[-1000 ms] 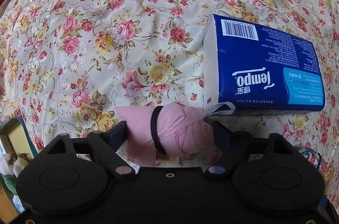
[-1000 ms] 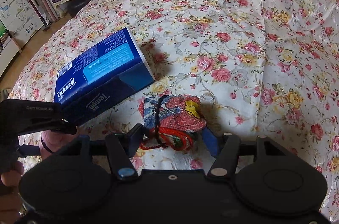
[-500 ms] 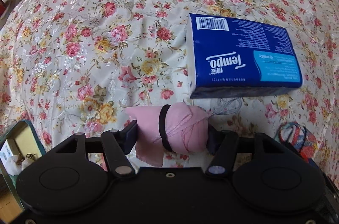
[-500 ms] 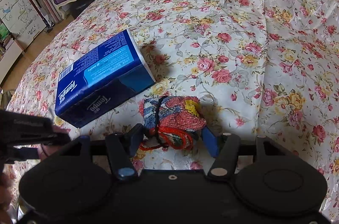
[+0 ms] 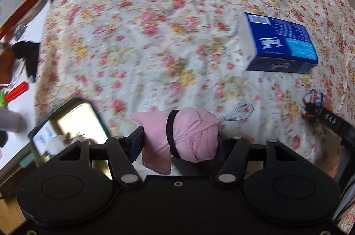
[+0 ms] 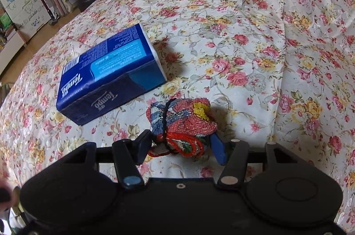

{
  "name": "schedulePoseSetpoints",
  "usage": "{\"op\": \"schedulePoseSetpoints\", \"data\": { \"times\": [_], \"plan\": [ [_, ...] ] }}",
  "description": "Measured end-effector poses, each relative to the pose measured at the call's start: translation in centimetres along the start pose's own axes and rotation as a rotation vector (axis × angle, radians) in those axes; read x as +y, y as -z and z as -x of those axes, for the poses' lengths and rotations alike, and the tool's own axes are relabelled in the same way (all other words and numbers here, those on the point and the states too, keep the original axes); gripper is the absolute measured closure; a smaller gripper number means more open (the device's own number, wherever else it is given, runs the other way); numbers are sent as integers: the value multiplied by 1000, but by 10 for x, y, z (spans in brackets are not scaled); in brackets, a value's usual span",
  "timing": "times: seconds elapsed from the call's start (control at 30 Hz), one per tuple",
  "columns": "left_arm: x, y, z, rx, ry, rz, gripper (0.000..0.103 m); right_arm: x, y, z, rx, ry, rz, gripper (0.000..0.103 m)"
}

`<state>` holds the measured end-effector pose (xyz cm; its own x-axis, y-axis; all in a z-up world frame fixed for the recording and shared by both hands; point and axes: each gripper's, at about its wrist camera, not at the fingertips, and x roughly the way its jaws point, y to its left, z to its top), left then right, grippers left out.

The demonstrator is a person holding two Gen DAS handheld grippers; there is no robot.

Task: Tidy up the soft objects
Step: 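Carry the pink bundle to the gold tray while the right gripper carries the patterned bundle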

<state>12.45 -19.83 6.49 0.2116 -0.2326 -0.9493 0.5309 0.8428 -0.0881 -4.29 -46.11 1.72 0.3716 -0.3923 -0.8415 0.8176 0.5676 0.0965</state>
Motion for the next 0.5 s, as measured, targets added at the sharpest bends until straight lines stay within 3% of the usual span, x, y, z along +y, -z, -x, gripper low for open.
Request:
{"op": "schedulePoseSetpoints", "data": {
  "times": [0.23,0.5],
  "plan": [
    [84,36,12,-32,-87,107,44,16,10,0,-64,59,95,50],
    [167,67,2,-15,-149,252,44,33,19,5,-118,120,186,52]
  ]
}}
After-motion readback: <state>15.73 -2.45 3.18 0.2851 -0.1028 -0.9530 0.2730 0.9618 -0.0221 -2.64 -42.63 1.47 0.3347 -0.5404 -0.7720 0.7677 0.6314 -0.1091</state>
